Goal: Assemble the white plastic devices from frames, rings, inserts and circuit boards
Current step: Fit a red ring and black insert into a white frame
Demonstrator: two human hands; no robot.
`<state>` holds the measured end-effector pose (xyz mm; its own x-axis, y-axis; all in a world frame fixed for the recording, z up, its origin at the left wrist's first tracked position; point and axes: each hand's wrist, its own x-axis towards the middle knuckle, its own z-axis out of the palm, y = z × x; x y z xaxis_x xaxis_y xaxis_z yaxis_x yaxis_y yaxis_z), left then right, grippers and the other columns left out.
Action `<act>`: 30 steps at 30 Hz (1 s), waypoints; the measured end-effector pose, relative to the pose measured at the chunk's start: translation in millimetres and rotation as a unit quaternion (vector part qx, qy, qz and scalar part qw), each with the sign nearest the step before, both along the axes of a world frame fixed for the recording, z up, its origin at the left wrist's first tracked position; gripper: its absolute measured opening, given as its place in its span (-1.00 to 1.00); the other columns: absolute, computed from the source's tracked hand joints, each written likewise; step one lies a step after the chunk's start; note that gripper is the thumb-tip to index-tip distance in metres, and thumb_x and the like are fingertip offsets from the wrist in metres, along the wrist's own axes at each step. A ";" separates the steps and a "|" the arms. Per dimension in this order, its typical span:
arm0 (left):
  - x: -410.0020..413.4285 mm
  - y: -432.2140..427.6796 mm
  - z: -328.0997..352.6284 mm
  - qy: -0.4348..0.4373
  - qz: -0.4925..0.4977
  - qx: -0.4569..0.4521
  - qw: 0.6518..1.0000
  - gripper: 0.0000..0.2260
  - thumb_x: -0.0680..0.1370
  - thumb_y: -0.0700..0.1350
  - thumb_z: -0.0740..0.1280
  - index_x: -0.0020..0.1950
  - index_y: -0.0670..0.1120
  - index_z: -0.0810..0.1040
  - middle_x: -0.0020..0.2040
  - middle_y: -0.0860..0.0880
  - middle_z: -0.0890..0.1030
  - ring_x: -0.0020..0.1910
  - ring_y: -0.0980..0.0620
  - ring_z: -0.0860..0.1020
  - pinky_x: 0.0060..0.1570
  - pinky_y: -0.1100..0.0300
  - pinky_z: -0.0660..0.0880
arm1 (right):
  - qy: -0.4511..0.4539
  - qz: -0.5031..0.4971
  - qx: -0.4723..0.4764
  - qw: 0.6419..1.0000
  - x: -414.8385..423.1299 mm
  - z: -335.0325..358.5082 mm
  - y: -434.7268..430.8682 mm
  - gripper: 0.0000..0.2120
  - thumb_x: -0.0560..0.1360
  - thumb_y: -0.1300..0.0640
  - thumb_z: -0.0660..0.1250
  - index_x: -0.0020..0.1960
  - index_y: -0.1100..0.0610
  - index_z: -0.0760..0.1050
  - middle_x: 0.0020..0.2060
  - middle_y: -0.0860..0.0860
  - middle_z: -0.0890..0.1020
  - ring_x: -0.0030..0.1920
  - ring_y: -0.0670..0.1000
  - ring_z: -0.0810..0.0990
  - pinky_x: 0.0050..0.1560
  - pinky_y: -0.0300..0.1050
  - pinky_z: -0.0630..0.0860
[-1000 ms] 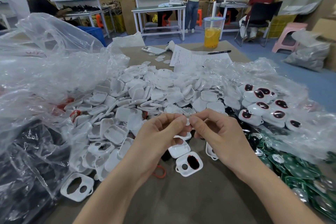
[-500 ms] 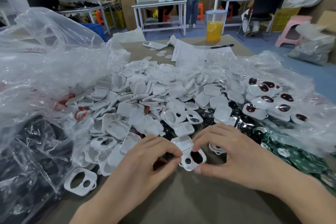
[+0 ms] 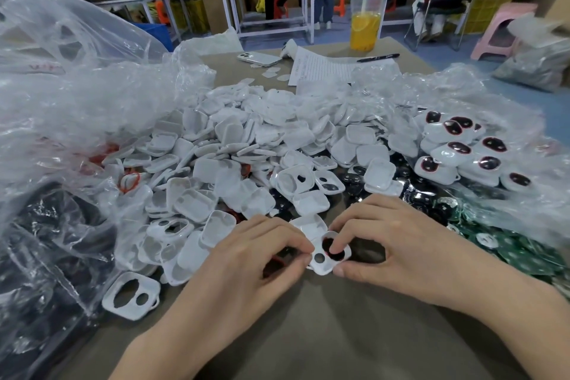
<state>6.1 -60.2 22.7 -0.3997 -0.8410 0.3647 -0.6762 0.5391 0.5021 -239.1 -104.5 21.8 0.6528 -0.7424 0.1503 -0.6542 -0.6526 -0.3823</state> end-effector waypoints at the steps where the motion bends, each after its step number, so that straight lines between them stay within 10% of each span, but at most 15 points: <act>1: -0.1 0.2 0.4 -0.002 0.000 0.002 1.000 -0.87 0.59 0.10 0.31 0.02 0.11 0.63 0.01 0.27 0.60 0.09 0.16 0.58 0.06 0.25 0.48 | -0.003 -0.001 0.000 1.000 0.6 0.8 0.8 -0.71 0.44 -0.44 0.21 0.02 -0.32 0.51 0.10 -0.42 0.48 0.27 -0.31 0.33 0.32 -0.39 0.15; 17: 0.5 2.0 9.0 -0.035 0.000 -0.090 0.995 -0.86 0.60 0.00 0.32 -0.02 0.01 0.66 0.04 0.16 0.57 0.01 0.17 0.55 0.01 0.35 0.44 | -0.094 -0.013 -0.087 0.992 15.8 14.5 16.9 -0.81 0.42 -0.19 0.44 -0.15 -0.08 0.66 -0.05 -0.17 0.60 -0.06 -0.19 0.40 0.04 -0.47 0.28; 30: -5.2 4.0 12.2 0.202 0.035 0.222 0.953 -0.90 0.54 -0.08 0.42 -0.06 0.14 0.63 -0.19 -0.03 0.67 -0.27 0.01 0.59 -0.21 0.35 0.46 | -0.111 -0.022 -0.084 0.990 16.5 15.5 19.6 -0.77 0.44 -0.19 0.41 -0.14 -0.04 0.69 -0.03 -0.14 0.62 -0.04 -0.11 0.45 0.06 -0.41 0.34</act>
